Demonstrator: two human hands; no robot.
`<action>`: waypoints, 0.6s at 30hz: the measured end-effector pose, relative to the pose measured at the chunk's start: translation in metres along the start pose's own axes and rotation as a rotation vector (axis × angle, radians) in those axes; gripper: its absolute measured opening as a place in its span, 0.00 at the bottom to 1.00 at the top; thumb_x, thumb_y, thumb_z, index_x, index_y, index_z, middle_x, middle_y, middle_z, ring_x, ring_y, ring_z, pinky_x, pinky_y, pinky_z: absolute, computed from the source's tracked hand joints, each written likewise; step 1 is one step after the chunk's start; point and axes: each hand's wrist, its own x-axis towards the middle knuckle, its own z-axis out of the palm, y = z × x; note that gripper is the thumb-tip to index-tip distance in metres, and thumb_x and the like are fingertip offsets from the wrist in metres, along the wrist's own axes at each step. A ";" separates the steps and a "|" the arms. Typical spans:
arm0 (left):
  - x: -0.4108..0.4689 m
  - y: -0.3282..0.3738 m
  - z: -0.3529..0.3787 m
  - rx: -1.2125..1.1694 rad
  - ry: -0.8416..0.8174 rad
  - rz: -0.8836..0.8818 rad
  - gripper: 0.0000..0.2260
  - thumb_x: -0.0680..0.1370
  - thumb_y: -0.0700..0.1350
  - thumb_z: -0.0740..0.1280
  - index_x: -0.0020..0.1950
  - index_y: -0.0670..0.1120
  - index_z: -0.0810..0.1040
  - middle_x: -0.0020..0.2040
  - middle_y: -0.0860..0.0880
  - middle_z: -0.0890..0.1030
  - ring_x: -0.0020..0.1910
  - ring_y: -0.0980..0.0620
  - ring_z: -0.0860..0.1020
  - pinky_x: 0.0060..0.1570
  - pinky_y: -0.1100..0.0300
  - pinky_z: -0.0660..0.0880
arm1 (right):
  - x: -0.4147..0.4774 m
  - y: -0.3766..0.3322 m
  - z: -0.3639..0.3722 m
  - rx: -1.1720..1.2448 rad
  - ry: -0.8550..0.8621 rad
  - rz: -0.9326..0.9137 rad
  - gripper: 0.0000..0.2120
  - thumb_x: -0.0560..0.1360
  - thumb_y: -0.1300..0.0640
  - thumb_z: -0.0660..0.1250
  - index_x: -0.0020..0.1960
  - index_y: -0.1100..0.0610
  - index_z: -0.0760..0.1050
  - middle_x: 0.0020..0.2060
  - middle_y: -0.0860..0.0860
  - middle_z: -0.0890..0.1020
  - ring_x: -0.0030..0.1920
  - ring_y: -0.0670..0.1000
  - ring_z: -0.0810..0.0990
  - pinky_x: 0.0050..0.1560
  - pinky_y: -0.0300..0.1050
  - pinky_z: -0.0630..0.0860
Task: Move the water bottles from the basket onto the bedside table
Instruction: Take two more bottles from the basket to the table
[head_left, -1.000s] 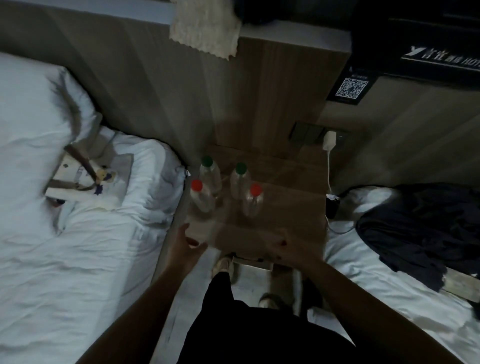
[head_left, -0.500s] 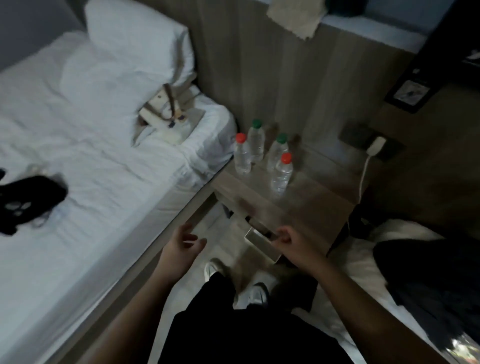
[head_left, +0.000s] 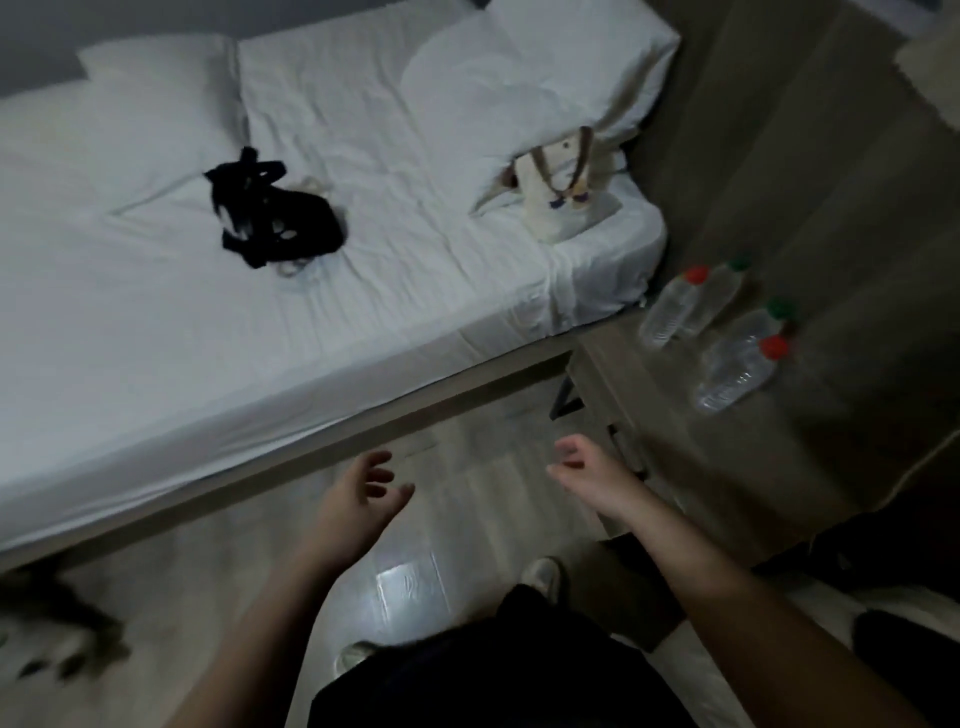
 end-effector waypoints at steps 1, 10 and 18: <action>-0.007 -0.015 -0.011 -0.007 0.014 -0.011 0.22 0.74 0.49 0.70 0.65 0.47 0.71 0.53 0.49 0.78 0.50 0.53 0.77 0.46 0.63 0.70 | -0.001 -0.010 0.013 -0.027 -0.009 -0.013 0.20 0.76 0.51 0.65 0.67 0.52 0.68 0.60 0.50 0.76 0.59 0.51 0.76 0.56 0.45 0.73; -0.079 -0.177 -0.133 -0.153 0.111 -0.131 0.27 0.73 0.50 0.70 0.69 0.48 0.66 0.53 0.49 0.78 0.52 0.50 0.78 0.53 0.51 0.76 | -0.045 -0.092 0.198 -0.131 -0.056 -0.117 0.18 0.75 0.53 0.66 0.64 0.55 0.71 0.46 0.49 0.79 0.49 0.51 0.79 0.54 0.47 0.75; -0.145 -0.282 -0.231 -0.275 0.382 -0.209 0.26 0.74 0.47 0.70 0.69 0.45 0.66 0.53 0.47 0.76 0.51 0.49 0.76 0.42 0.61 0.71 | -0.069 -0.195 0.323 -0.250 -0.150 -0.339 0.19 0.75 0.53 0.67 0.64 0.54 0.70 0.47 0.52 0.81 0.49 0.51 0.79 0.47 0.41 0.70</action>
